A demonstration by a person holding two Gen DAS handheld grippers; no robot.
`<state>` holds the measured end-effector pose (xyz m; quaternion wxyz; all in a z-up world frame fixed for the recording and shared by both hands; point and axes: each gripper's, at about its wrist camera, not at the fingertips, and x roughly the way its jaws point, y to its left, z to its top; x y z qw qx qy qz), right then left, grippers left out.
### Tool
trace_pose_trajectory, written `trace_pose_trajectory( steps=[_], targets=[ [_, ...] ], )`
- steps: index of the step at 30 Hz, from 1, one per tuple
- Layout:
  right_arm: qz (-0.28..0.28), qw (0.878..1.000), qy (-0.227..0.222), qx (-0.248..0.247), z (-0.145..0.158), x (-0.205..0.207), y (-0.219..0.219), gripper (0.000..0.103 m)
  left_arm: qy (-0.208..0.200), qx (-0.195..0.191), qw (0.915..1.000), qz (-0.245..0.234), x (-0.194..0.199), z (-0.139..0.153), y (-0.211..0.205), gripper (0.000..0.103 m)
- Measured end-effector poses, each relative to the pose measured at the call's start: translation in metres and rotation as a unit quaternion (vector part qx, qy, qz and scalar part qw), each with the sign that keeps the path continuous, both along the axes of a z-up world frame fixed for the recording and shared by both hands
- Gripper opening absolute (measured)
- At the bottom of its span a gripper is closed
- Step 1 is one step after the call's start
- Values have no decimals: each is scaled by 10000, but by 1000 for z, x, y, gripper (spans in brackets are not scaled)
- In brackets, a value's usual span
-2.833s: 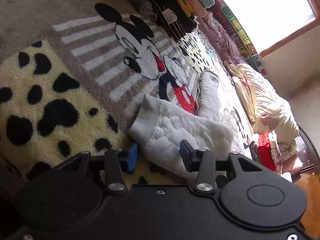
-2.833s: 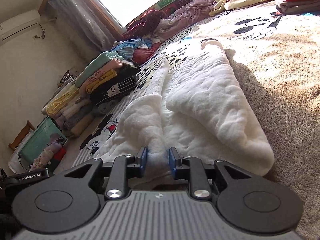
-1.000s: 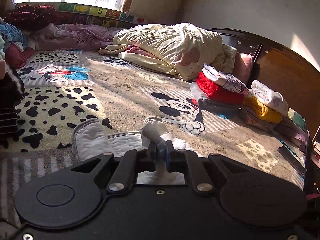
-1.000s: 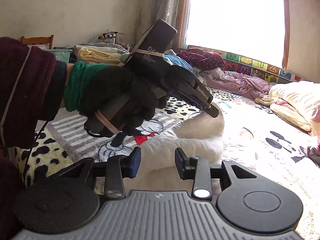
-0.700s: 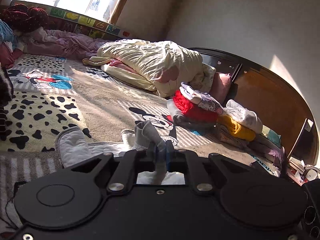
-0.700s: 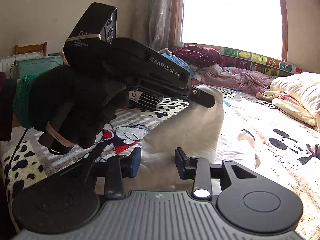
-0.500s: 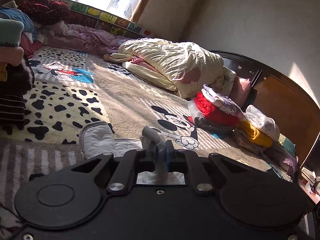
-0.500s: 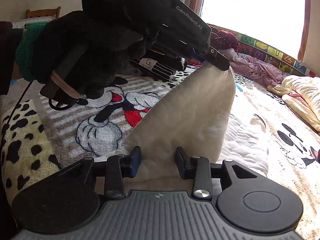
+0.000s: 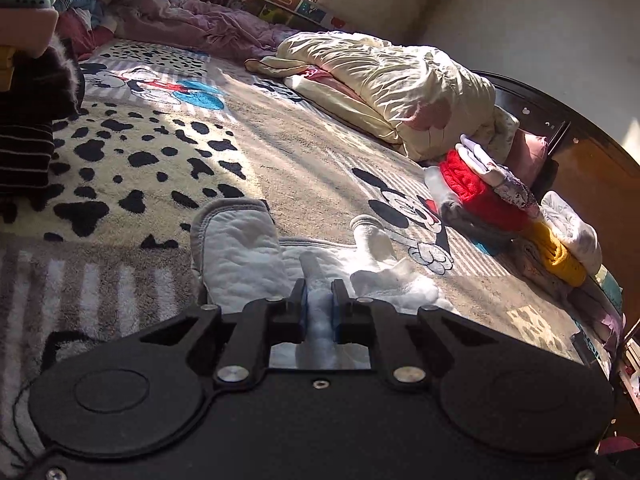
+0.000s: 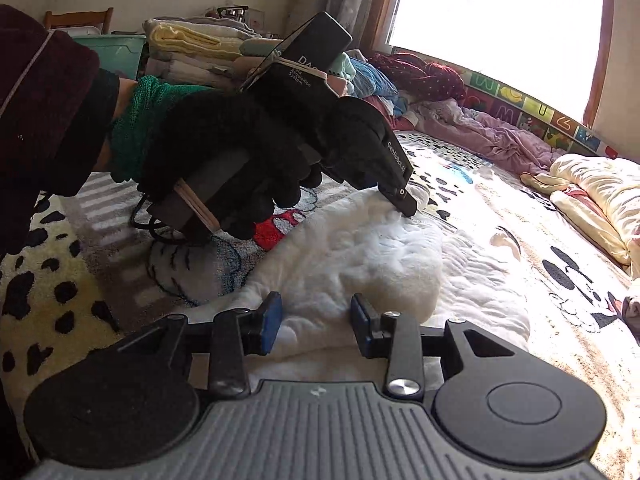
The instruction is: Fold clothes
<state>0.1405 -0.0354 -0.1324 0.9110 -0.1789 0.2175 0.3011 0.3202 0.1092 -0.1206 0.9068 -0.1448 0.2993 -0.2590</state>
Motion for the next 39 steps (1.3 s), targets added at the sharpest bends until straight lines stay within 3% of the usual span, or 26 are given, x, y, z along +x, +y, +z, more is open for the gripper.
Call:
trace_pose_trajectory(
  steps=[3, 6, 9, 10, 12, 15, 18, 20, 21, 23, 24, 26, 30, 34, 37, 38, 39],
  targets=[
    [-70, 9999, -144, 19, 3, -5, 0, 39, -331, -512, 9974, -383, -15, 13, 5, 7],
    [-100, 9992, -373, 41, 6, -12, 1, 44, -777, -1660, 9791, -883, -33, 30, 20, 7],
    [-97, 9988, -475, -2, 6, -16, 2, 45, -911, -2289, 9590, -1400, -42, 40, 22, 7],
    [-95, 9989, -459, -6, 5, -15, 2, 45, -883, -2299, 9572, -1522, -42, 39, 19, 7],
    [-119, 9990, -435, 11, 5, -14, 0, 46, -697, -2177, 9603, -1599, -34, 33, 12, 7],
    [-191, 9988, -441, 1, 5, -15, 1, 48, -282, -1622, 9805, -1071, -12, 15, 5, 7],
    [-250, 9989, -381, -68, 2, -13, 3, 49, -89, -1260, 9907, -507, 6, 6, 5, 7],
    [-289, 9990, -330, -78, 1, -12, 2, 49, 185, -496, 9985, -114, 15, 2, -3, 7],
    [-303, 9990, -314, -66, 1, -11, 2, 49, 317, -122, 9994, 79, 19, 1, -7, 7],
    [-332, 9991, -253, -33, 0, -9, 1, 49, 376, 251, 9985, 296, 19, -2, -8, 11],
    [-350, 9991, -226, -10, 0, -8, 1, 50, 317, 239, 9987, 320, 16, -1, -6, 11],
    [-372, 9991, -176, 32, -1, -9, 0, 50, 167, 336, 9977, 571, 11, 4, -2, 27],
    [-474, 9986, 20, 227, -1, -6, -5, 54, -174, 302, 9957, 860, -7, 23, 12, 28],
    [-534, 9971, 238, 491, 2, -1, -13, 55, -476, 195, 9977, 452, -46, 41, 13, 25],
    [-537, 9957, 320, 688, 7, -2, -18, 50, -397, 757, 9963, -76, -67, 32, -7, 19],
    [-557, 9951, 338, 748, 9, -3, -20, 41, -217, 1151, 9931, -20, -65, 22, -14, 18],
    [-577, 9944, 356, 808, 11, -4, -22, 38, -79, 1087, 9940, 5, -62, 11, -14, 18]
  ],
)
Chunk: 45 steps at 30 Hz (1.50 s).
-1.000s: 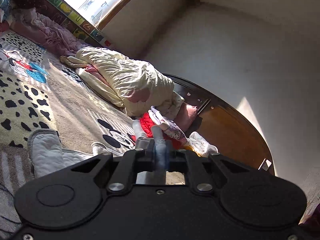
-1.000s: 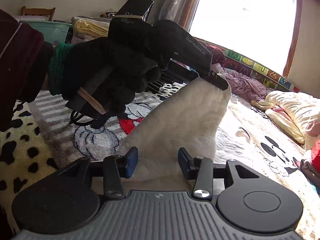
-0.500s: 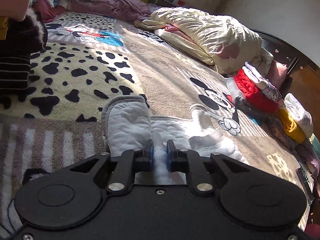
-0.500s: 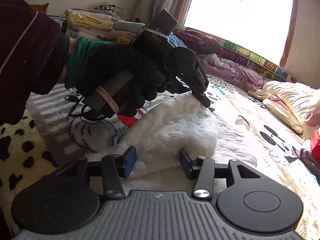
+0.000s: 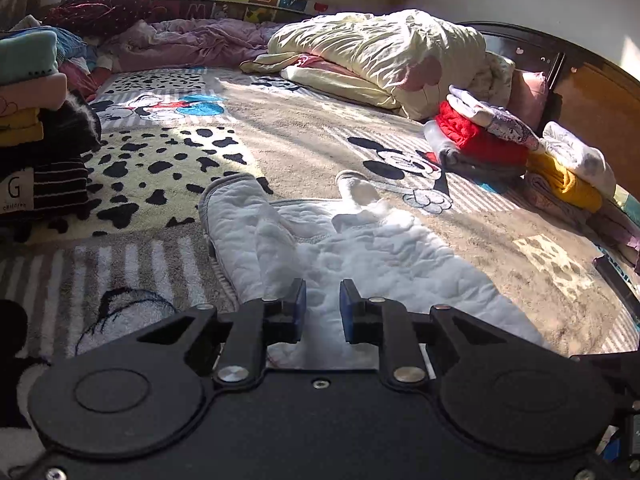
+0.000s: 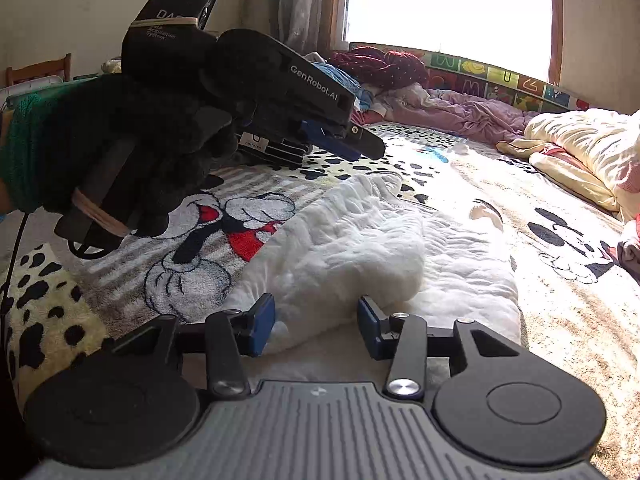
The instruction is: Fold clothes
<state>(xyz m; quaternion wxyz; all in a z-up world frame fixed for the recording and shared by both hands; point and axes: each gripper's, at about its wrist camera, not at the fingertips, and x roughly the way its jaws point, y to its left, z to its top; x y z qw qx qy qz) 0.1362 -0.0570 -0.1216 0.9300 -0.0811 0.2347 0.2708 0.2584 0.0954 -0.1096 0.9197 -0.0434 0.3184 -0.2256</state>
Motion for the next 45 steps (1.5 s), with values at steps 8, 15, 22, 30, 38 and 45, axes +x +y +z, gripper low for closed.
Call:
trace_pose_trajectory(
  steps=[8, 15, 22, 30, 38, 45],
  targets=[
    [-304, 9989, -306, 207, 19, -9, -10, 35, -66, -561, 9982, 224, -27, 3, 16, 18],
    [-705, 9926, 238, 963, 38, 36, -35, 35, -223, -888, 9956, 220, -106, 5, 17, 18],
    [-491, 9653, 1995, 1612, 1, 98, -39, 34, -97, -199, 9996, 145, -139, -27, -4, 17],
    [-572, 9832, 1443, 965, 6, 68, -25, 29, -145, -726, 9970, 237, -151, -21, 8, 18],
    [-949, 9900, 661, 808, 34, -7, -83, 48, 16, -1872, 9790, 804, -167, -13, 40, 55],
    [-2057, 9088, 1763, 3173, -25, -14, -179, 56, 851, -3107, 9376, 1311, -165, -32, 48, 61]
  ],
)
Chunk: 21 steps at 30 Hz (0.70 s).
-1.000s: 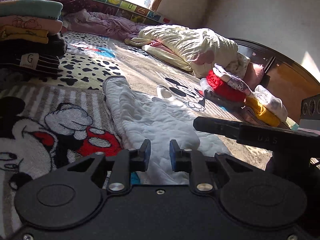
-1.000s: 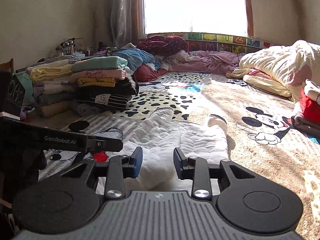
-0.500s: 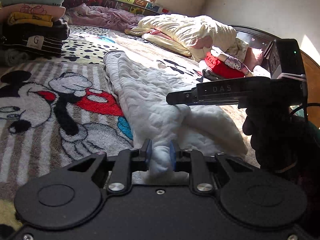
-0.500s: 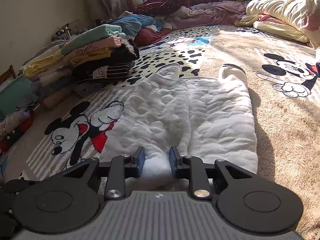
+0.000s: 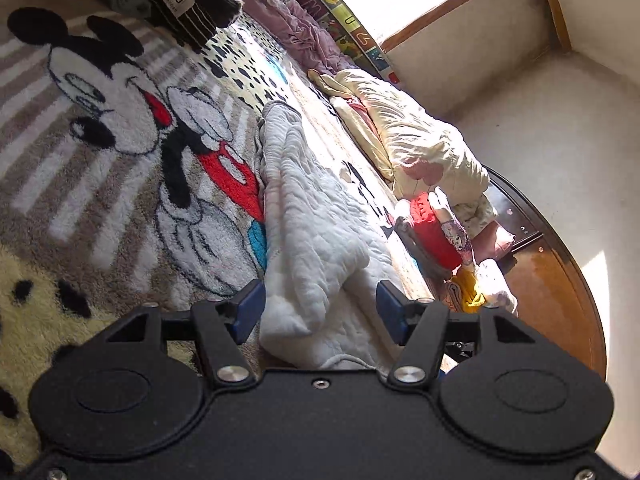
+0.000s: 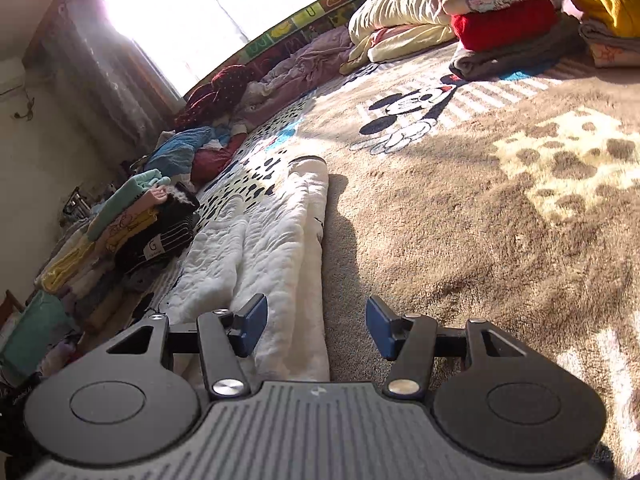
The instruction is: Fold clothes
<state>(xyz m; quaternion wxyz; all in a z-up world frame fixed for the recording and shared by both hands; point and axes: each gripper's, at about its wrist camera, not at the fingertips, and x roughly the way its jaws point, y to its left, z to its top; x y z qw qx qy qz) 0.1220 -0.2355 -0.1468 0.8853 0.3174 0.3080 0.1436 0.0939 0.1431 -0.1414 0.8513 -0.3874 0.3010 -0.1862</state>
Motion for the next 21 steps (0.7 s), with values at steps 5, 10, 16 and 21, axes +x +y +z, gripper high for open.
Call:
trace_pose_trajectory(
  steps=[5, 10, 16, 21],
  targets=[
    [35, 9949, 276, 969, -35, 6, -3, 57, 475, -347, 9979, 257, 8, -5, -11, 69],
    [336, 9891, 248, 1412, -41, 17, 7, 71, 830, -797, 9921, 503, 11, -8, -7, 70],
    [396, 9931, 199, 1084, -40, 27, 25, 59, 1068, -558, 9891, 847, 7, -7, -14, 69],
    [376, 9946, 108, 963, -43, 25, 35, 47, 1260, -412, 9865, 958, 5, -16, -15, 25]
  ],
)
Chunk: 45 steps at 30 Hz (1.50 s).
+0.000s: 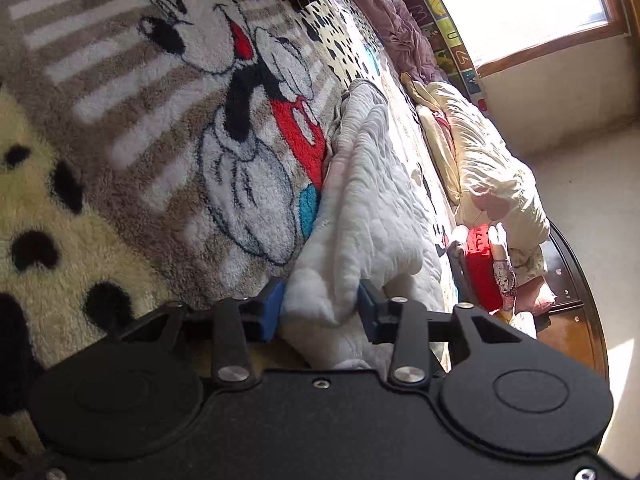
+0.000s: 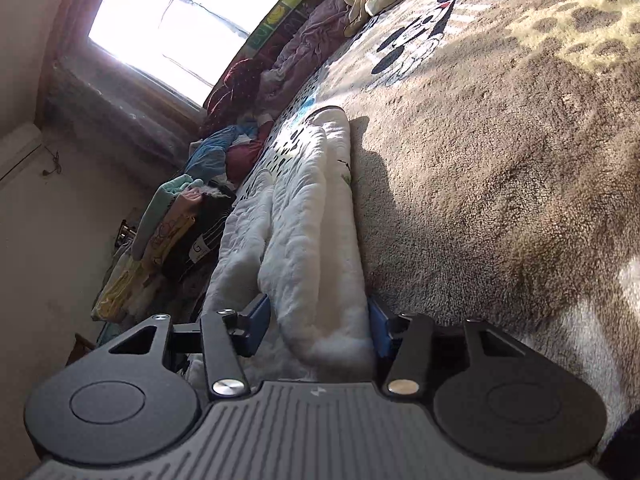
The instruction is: Fold clothes
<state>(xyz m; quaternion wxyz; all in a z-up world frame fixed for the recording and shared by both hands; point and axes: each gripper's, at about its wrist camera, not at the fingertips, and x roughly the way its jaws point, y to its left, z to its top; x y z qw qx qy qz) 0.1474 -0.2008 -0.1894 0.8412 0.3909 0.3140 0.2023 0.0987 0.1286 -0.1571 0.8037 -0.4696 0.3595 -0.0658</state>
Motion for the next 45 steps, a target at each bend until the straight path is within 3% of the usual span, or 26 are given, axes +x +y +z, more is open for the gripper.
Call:
trace_pose_trajectory(
  steps=[3, 5, 9, 15, 18, 20, 22, 26, 31, 37, 40, 42, 45],
  targets=[
    [-64, 10000, -14, -13, -5, -2, 0, 32, -73, -4, 10000, 5, -8, -2, 1, 18],
    [-19, 9999, 72, 98, -5, -2, -2, 29, -122, 94, 9998, -84, -13, 2, -3, 17],
    [162, 9997, 174, 13, -1, -12, -3, 27, -95, 236, 9993, -258, -25, 5, -9, 17],
    [589, 9958, 258, -649, 17, -50, 2, 27, -101, 684, 9964, -496, -50, 13, -4, 17],
    [691, 9927, 252, -952, 24, -71, 1, 27, -154, 923, 9920, -842, -51, 20, -4, 24],
    [693, 9916, 154, -1079, 31, -82, 0, 29, -318, 1099, 9907, -739, -55, 28, 0, 43],
    [540, 9906, -117, -1250, 41, -90, -4, 29, -564, 1302, 9884, -540, -60, 38, 5, 42],
    [296, 9823, -742, -1696, 60, -95, -10, 29, -1217, 1764, 9742, -703, -49, 59, -4, 36],
    [576, 9626, -1387, -2254, 78, -65, 4, 29, -1784, 2522, 9437, -1185, -8, 75, -33, 34],
    [1163, 9320, -1728, -2967, 81, -22, 33, 28, -1787, 3475, 9035, -1763, 48, 60, -57, 34],
    [1362, 9269, -1679, -3069, 72, -3, 39, 28, -1504, 3861, 8846, -2138, 64, 38, -66, 36],
    [1572, 9213, -1536, -3208, 61, 4, 43, 29, -1526, 3976, 8786, -2160, 62, 26, -67, 36],
    [1828, 9173, -1414, -3243, 56, 9, 44, 30, -1541, 3976, 8751, -2289, 61, 35, -65, 36]
  ],
)
